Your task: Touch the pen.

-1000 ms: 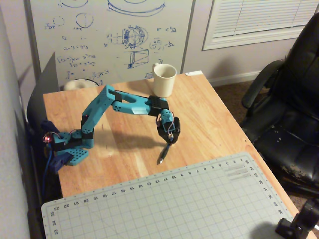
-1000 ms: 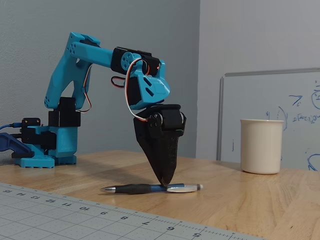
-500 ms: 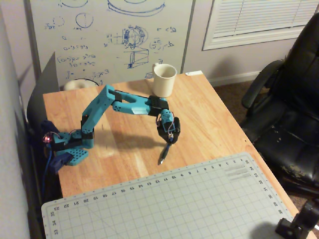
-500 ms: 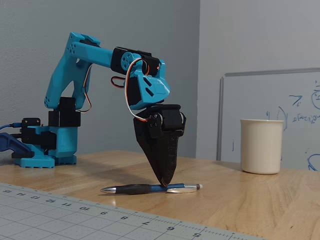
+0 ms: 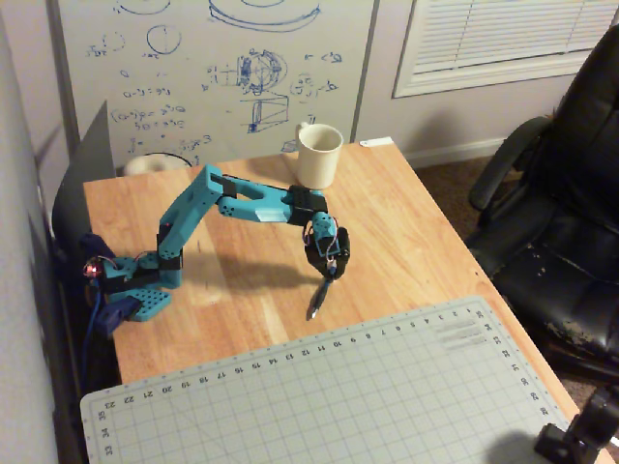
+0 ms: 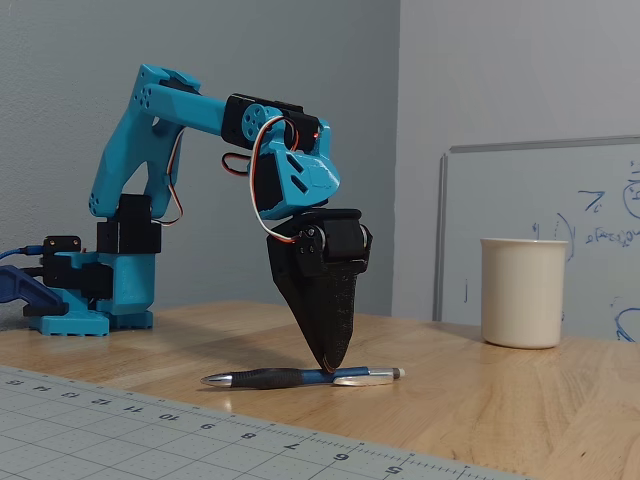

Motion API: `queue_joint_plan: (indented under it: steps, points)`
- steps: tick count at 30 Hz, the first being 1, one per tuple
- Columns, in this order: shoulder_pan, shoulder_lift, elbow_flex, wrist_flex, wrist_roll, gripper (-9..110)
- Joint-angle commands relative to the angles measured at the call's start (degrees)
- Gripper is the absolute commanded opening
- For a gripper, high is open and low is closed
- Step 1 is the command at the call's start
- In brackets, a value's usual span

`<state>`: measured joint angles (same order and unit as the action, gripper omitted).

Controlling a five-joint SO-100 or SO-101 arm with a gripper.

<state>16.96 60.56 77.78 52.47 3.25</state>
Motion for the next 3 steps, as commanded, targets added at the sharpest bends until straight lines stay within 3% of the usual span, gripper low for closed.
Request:
queue_joint_plan:
  steps: [1,3]
  points:
    - [0.3,2.1,-5.0,-1.2,-0.4,1]
    - [0.4,2.1,-5.0,-1.2,-0.4,1]
